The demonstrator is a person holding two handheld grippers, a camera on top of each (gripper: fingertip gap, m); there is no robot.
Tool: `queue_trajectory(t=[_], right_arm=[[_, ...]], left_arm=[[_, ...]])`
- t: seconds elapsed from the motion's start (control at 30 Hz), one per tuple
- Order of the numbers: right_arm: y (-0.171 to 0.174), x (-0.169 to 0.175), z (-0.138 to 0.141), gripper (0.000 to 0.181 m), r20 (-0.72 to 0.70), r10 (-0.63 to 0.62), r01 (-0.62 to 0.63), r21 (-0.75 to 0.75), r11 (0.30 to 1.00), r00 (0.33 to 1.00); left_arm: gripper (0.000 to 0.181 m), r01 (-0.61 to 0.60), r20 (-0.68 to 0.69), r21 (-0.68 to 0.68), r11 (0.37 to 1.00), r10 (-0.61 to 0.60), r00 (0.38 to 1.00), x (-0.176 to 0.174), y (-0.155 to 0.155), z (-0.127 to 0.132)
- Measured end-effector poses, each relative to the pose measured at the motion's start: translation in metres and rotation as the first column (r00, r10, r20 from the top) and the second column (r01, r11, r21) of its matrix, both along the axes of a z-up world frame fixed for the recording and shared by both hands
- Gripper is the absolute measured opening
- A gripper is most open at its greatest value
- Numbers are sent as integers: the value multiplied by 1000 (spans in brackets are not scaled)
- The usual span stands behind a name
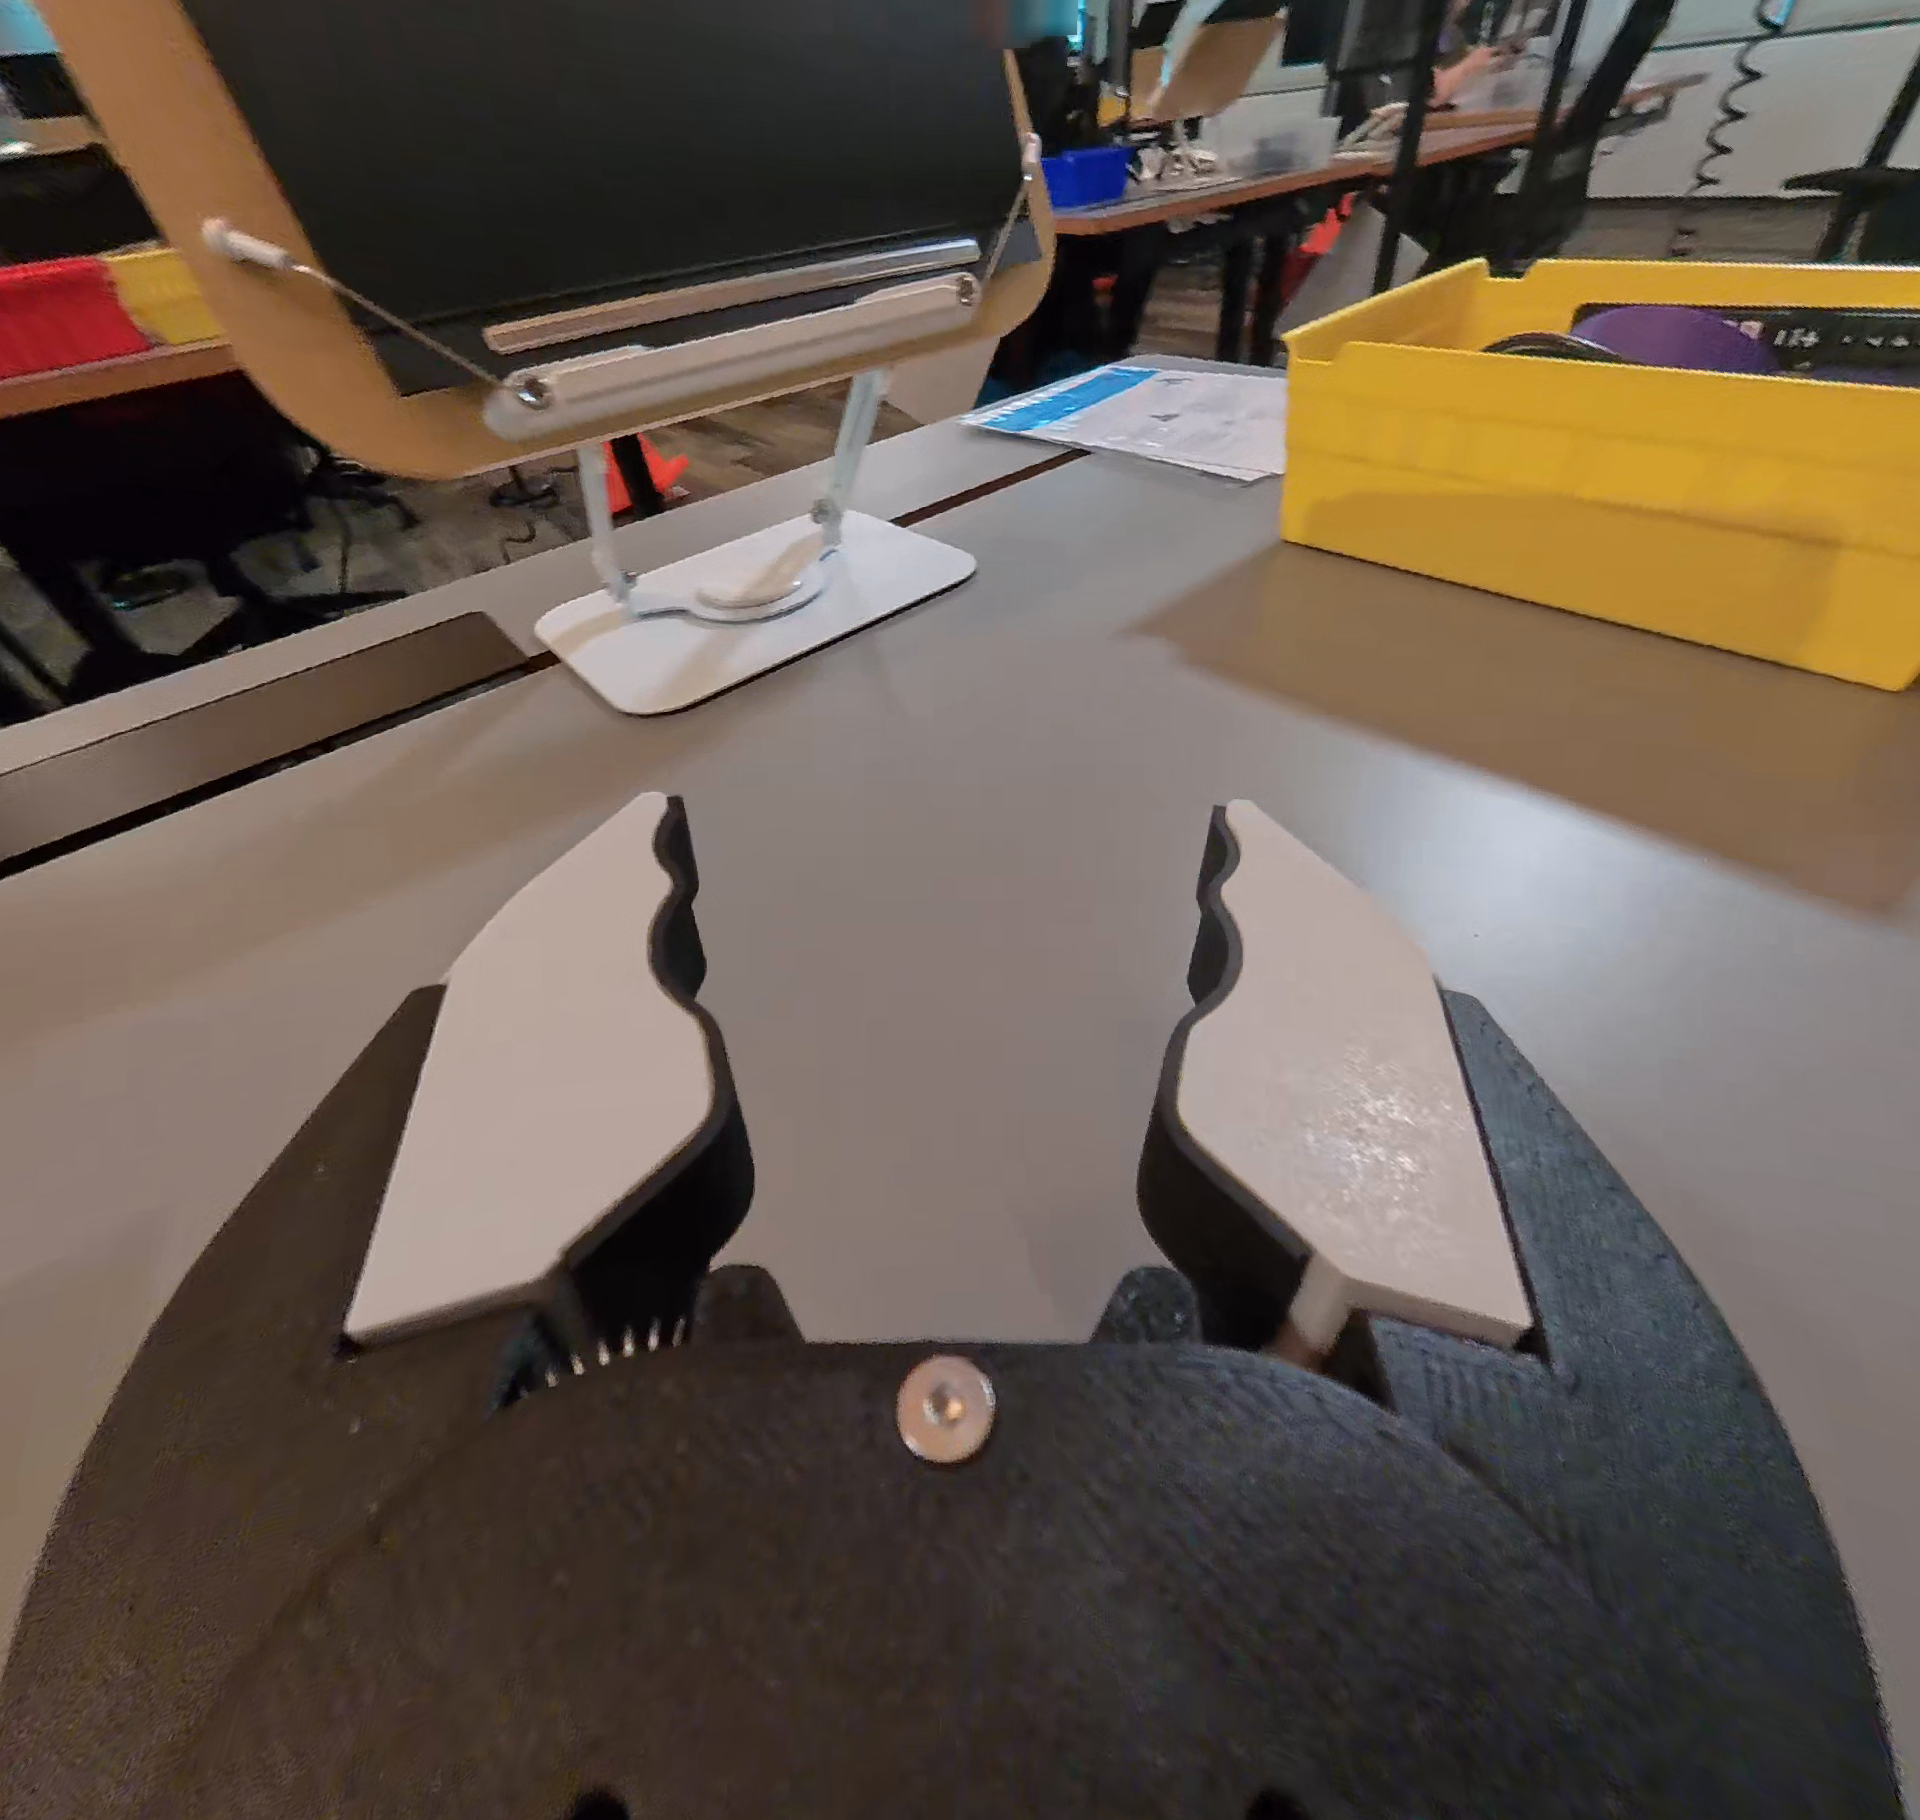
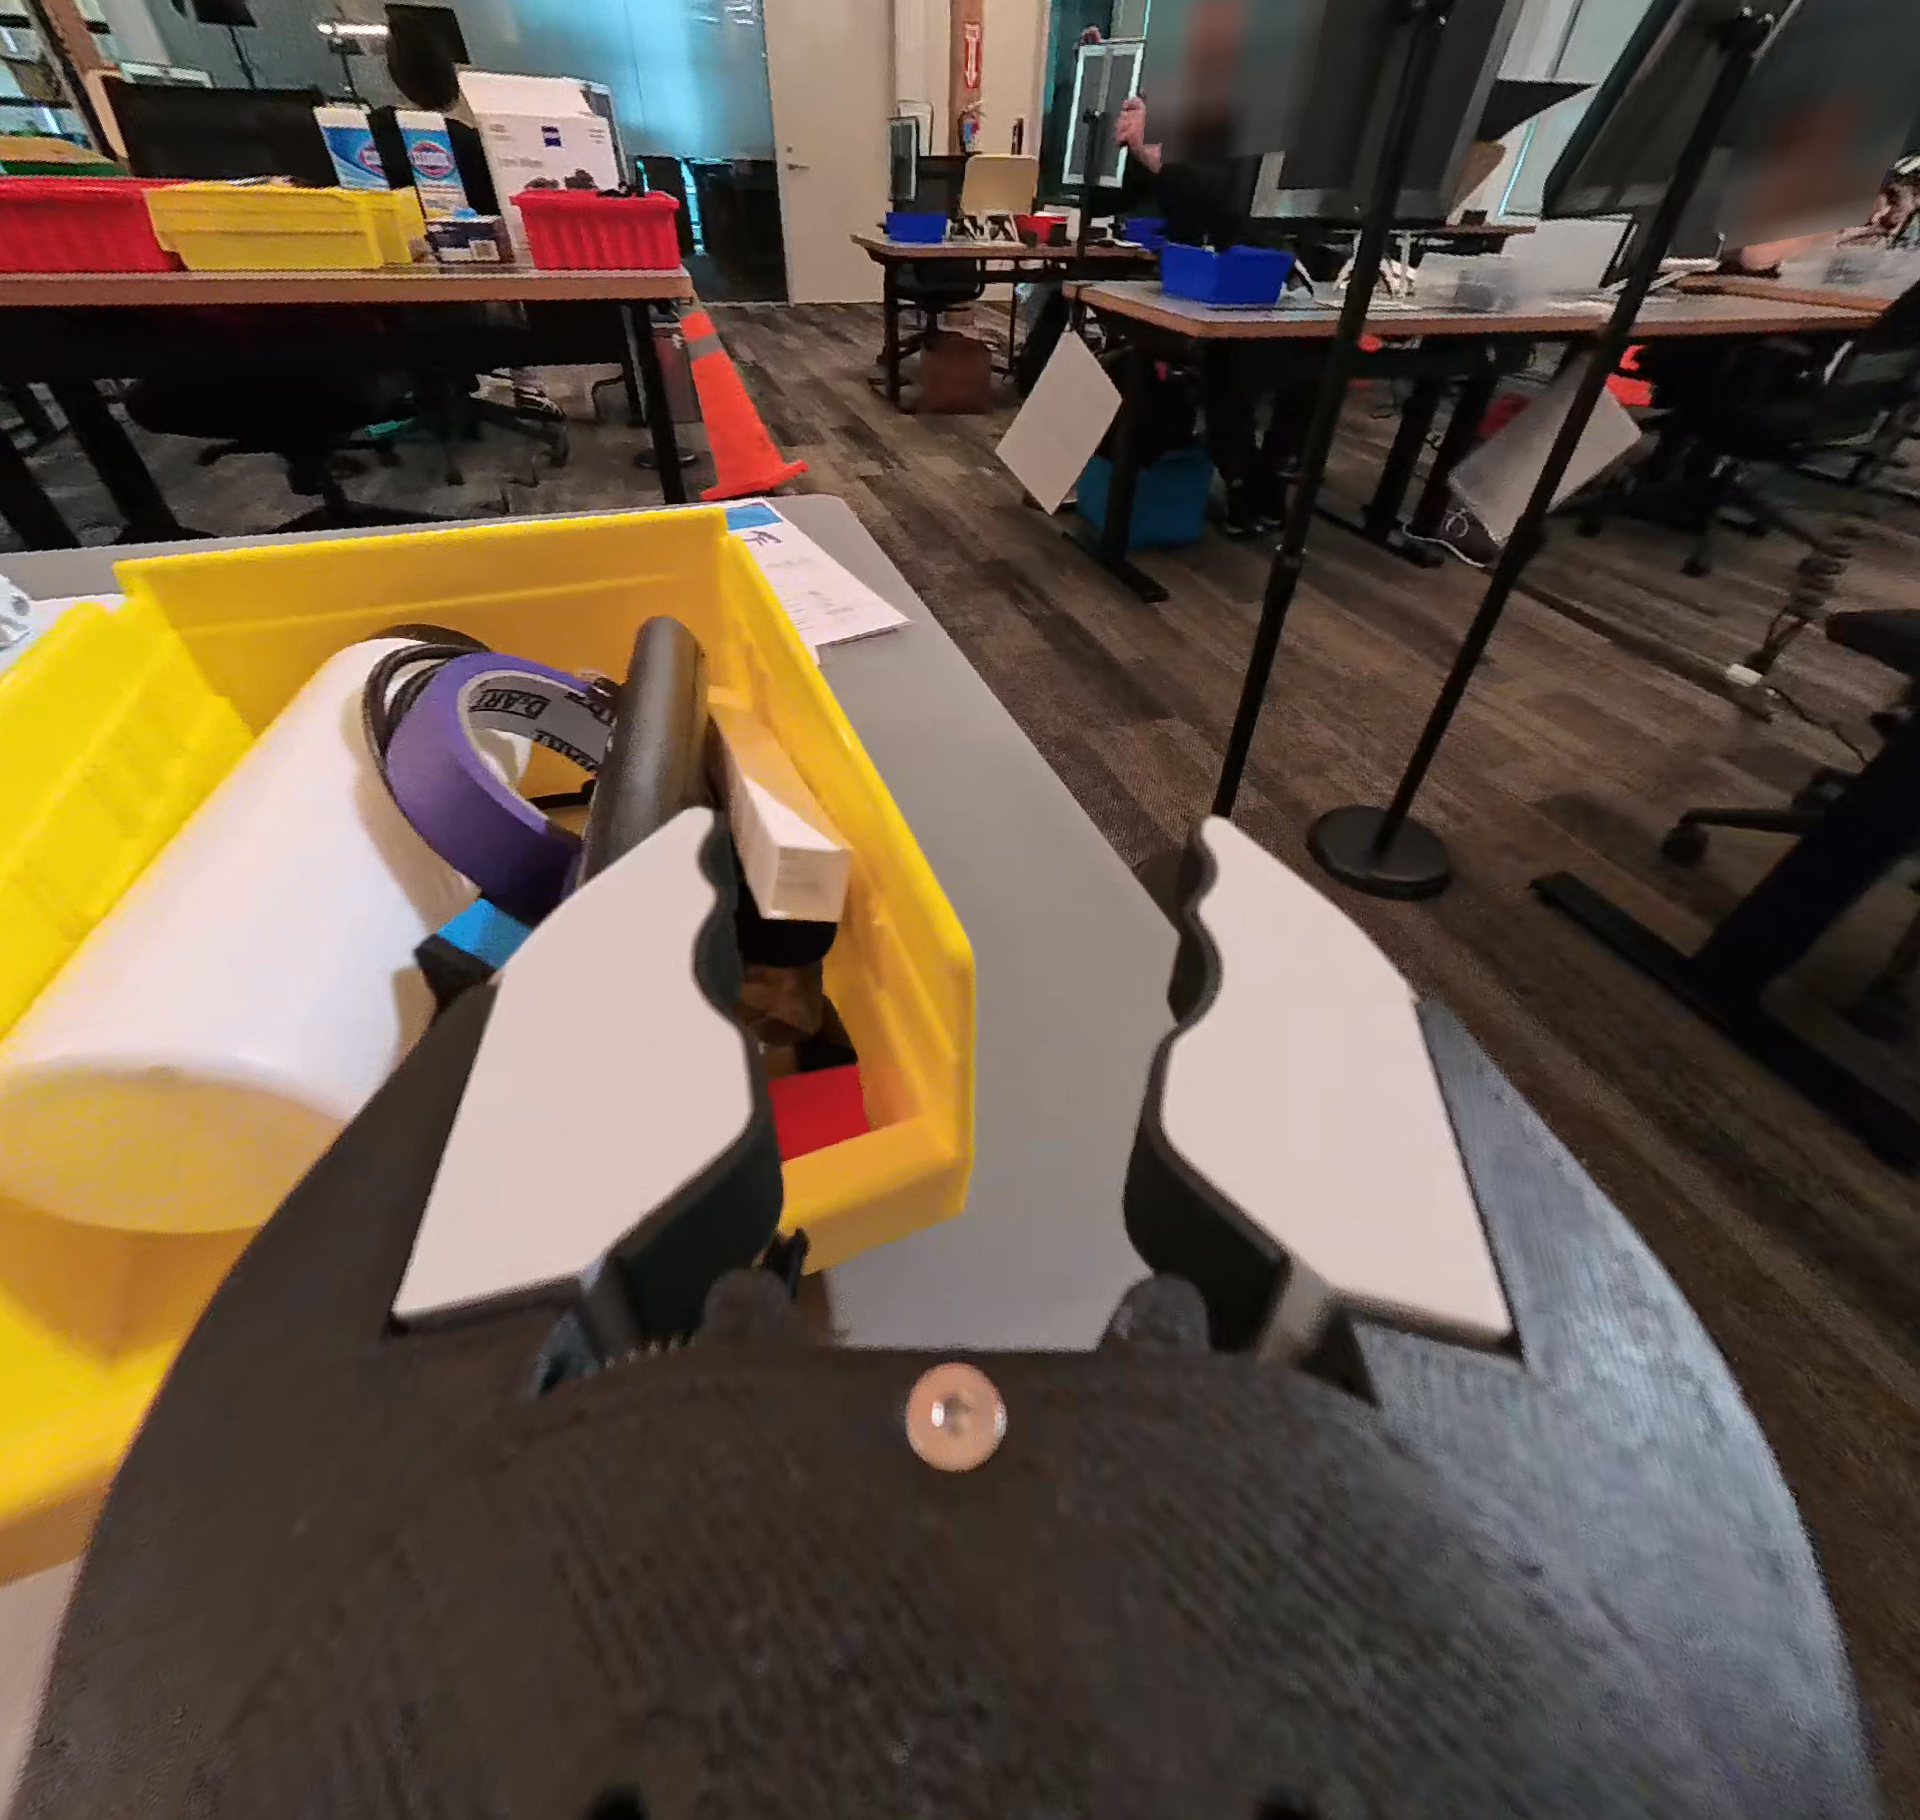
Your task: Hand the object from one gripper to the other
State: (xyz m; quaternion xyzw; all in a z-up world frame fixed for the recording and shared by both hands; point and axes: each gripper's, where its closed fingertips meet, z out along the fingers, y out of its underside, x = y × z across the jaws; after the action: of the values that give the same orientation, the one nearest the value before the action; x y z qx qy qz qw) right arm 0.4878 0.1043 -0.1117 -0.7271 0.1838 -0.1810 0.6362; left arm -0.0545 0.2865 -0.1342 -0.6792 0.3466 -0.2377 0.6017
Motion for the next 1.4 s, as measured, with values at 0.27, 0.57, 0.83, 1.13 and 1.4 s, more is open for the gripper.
queue_trajectory(t=[0.27, 0.57, 0.83, 1.13, 1.4], right_arm=[[2, 3, -5, 86, 8, -6, 6, -33, 999, 1000], [0, 11, -10, 87, 21, -21, 23, -59, 998, 1000], [-15, 29, 3, 22, 4, 139, -139, 109, 984, 990], [18, 11, -34, 37, -197, 282, -282, 28, 959, 939], [30, 11, -52, 32, -225, 248, -267, -55, 962, 942]], left_arm=[[91, 26, 155, -56, 998, -17, 988, -16, -17, 19], [93, 68, 172, -134, 989, -44, 984, -17, -9, 5], [91, 129, 238, -234, 964, -71, 969, -15, -2, -7], [89, 143, 56, -179, 973, -135, 989, 2, -13, -21], [89, 140, -36, -143, 980, -146, 989, 5, -17, -29]])
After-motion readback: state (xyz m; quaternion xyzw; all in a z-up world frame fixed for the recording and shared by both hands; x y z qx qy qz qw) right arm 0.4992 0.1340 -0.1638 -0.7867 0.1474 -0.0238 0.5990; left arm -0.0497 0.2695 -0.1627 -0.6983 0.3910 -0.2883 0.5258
